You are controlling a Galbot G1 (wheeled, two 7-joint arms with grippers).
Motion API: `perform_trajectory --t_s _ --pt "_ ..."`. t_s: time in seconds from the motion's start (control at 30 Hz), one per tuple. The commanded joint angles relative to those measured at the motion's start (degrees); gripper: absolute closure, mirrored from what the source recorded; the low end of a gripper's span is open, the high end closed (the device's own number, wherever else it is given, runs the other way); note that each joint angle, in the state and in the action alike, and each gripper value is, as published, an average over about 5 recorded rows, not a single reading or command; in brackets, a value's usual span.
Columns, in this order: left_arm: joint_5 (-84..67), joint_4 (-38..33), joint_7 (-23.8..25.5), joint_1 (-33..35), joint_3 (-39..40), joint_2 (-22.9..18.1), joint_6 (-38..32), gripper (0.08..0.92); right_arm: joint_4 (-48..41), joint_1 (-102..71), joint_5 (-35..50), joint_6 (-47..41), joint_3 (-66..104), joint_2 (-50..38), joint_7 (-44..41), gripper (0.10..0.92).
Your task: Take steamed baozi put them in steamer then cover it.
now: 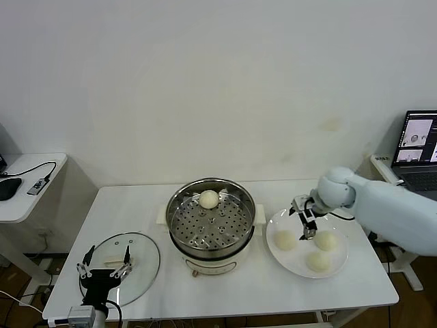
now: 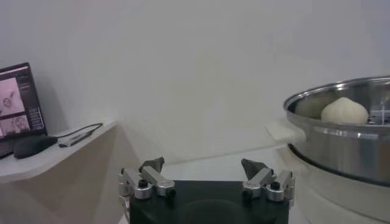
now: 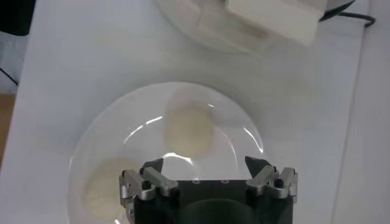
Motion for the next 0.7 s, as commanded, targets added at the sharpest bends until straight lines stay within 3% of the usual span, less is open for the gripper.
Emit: perform_trajectory --t_s 0.03,0.7 --pt "0.0 0.28 0.05 0.08 -0.13 0.12 0.09 0.177 -3.75 -4.86 -1.74 0.14 2.56 3.59 0.26 0.203" --pt "0.02 0.25 0.25 0.07 0.11 -0.14 -0.01 0.177 -7.44 -10.43 -5.7 0.17 6.72 5.45 0.88 0.23"
